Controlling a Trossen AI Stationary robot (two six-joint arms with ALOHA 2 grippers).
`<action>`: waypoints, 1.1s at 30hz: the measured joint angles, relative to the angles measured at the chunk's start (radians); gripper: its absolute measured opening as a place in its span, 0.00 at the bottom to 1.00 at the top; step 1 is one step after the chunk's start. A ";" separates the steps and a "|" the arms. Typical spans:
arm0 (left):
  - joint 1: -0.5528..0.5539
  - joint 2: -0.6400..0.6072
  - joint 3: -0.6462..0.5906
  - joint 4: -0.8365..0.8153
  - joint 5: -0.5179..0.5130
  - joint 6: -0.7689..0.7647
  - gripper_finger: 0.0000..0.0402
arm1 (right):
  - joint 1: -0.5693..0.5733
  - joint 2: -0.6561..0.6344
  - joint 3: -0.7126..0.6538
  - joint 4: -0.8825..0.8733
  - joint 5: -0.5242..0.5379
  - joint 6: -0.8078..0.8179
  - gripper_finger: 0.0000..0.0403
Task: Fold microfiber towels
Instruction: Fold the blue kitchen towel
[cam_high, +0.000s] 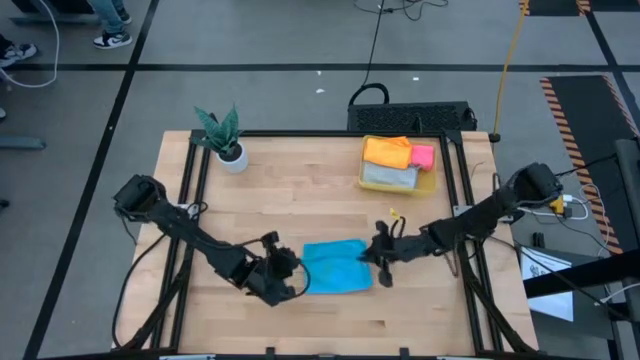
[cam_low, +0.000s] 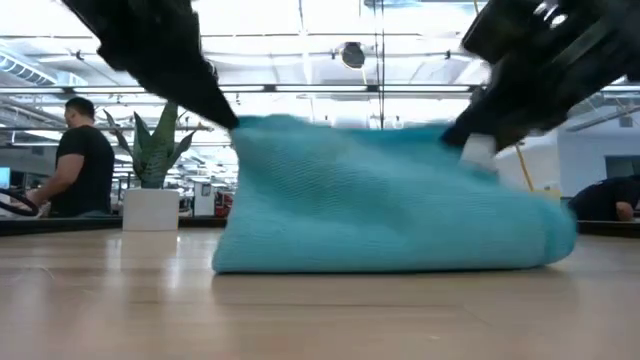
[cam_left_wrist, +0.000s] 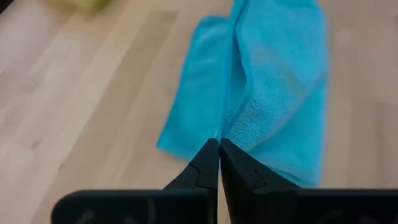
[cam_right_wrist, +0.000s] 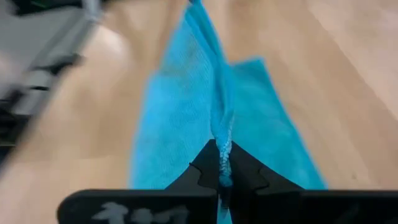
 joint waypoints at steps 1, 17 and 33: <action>0.011 0.002 -0.001 -0.019 0.000 -0.018 0.03 | -0.019 0.017 0.001 -0.001 0.002 -0.001 0.00; 0.136 0.015 -0.184 0.208 0.037 -0.074 0.03 | -0.120 0.129 0.001 -0.001 0.053 -0.006 0.00; 0.151 0.015 -0.188 0.292 -0.008 0.000 0.04 | -0.072 0.005 0.001 -0.076 0.122 0.014 0.00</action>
